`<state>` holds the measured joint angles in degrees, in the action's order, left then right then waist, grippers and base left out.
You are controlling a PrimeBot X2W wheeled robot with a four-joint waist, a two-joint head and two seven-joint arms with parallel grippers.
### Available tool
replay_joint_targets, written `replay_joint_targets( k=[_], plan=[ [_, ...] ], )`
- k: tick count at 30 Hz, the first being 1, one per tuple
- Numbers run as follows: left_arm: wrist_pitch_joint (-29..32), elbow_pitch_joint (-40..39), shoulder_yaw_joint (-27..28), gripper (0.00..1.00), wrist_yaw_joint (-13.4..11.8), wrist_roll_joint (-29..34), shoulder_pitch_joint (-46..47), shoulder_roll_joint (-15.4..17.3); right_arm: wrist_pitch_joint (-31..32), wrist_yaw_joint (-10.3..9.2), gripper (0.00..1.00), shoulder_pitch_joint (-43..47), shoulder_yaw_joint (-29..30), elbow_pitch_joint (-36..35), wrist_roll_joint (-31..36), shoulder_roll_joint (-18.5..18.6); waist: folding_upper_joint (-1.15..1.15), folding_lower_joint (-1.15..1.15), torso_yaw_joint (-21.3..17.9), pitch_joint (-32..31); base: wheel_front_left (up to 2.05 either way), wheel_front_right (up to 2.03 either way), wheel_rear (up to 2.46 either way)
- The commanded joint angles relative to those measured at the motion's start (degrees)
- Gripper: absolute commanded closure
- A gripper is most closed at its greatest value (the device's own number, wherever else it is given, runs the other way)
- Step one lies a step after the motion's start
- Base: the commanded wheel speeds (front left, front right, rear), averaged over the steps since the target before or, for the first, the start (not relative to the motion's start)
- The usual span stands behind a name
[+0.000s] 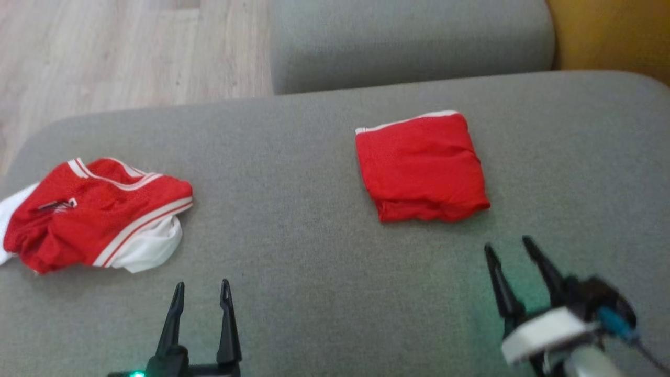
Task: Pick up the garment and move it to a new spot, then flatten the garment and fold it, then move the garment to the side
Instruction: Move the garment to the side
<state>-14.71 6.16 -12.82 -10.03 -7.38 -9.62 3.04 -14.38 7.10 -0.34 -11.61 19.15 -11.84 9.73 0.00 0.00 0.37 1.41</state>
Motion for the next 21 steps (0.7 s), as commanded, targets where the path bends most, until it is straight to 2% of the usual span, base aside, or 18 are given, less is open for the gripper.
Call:
replay_joint_targets(
  k=[1, 8, 14, 21],
  plan=[
    [-0.29, -2.05, 1.50, 0.00, -0.01, 0.60, 3.37, -0.16, -0.62, 0.39, 0.00, -4.63, -0.80, -1.34, -0.44, 0.85, 0.00, 0.00, -0.13, 1.99, 0.00, 0.00, 0.00],
    [-0.29, -3.20, -0.55, 0.00, -0.43, 0.98, 8.73, -0.16, 0.20, 0.39, 0.00, -20.62, -0.38, 10.33, -4.29, 3.62, 0.00, 0.00, 1.12, 9.43, 0.00, 0.00, 0.00],
    [-0.29, -3.45, -3.13, 0.00, -1.17, 0.31, 11.56, -0.16, 8.10, 0.39, 0.00, -31.20, -2.98, 20.26, -10.49, 6.88, 0.00, 0.00, 2.98, 12.41, 0.00, 0.00, 0.00],
    [-0.29, -3.15, -4.90, 0.00, -1.96, -0.38, 13.72, -0.16, 14.75, 0.39, 0.00, -36.52, -9.83, 25.73, -21.32, 8.80, 0.00, 0.00, 4.32, 14.90, 0.00, 0.00, 0.00]
  ],
)
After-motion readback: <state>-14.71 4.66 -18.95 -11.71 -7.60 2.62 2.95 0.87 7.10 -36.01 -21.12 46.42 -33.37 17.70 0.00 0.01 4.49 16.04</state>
